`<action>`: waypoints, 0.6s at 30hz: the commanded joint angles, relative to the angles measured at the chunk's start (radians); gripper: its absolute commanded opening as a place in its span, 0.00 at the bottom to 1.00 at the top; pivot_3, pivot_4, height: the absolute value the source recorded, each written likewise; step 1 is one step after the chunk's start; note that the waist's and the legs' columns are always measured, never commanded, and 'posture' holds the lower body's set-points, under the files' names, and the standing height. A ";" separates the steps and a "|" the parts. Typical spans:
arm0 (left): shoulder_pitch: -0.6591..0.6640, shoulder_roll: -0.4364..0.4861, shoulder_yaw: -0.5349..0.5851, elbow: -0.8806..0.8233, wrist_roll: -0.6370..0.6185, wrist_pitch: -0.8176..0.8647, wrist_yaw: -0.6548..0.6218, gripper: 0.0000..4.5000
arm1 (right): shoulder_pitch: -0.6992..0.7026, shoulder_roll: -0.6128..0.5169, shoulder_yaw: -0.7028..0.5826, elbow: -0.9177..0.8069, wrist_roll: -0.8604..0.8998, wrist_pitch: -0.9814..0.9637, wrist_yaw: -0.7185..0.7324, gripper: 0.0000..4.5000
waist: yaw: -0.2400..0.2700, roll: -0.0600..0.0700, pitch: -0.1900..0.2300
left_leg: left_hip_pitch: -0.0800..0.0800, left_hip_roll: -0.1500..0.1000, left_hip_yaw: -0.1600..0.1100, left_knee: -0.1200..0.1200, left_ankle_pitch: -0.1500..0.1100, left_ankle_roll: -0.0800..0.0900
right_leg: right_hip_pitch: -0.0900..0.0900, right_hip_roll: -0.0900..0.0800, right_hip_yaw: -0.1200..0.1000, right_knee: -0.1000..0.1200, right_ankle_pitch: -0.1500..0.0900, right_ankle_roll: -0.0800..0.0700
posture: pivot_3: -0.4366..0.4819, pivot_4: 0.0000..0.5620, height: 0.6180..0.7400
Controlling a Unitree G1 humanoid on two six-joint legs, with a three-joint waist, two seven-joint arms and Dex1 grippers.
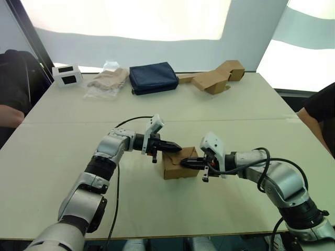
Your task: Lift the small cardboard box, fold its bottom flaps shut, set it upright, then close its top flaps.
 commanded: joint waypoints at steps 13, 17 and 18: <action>0.010 0.004 0.018 -0.066 -0.018 0.007 0.003 0.01 | -0.023 -0.008 -0.029 -0.041 0.074 0.048 0.016 0.00 | 0.000 0.000 0.000 | 0.000 0.000 0.000 0.000 0.000 0.000 | 0.000 0.000 0.000 0.000 0.000 0.000 | 0.48 0.27 1.00; 0.011 0.004 0.022 -0.075 -0.025 0.016 0.006 0.01 | -0.012 -0.010 -0.015 -0.003 0.053 0.038 0.022 0.00 | 0.000 0.000 0.000 | 0.000 0.000 0.000 0.000 0.000 0.000 | 0.000 0.000 0.000 0.000 0.000 0.000 | 0.48 0.27 1.00; 0.012 0.004 0.022 -0.080 -0.027 0.020 0.007 0.01 | -0.011 -0.010 -0.011 0.010 0.047 0.033 0.024 0.00 | 0.000 0.000 0.000 | 0.000 0.000 0.000 0.000 0.000 0.000 | 0.000 0.000 0.000 0.000 0.000 0.000 | 0.48 0.27 1.00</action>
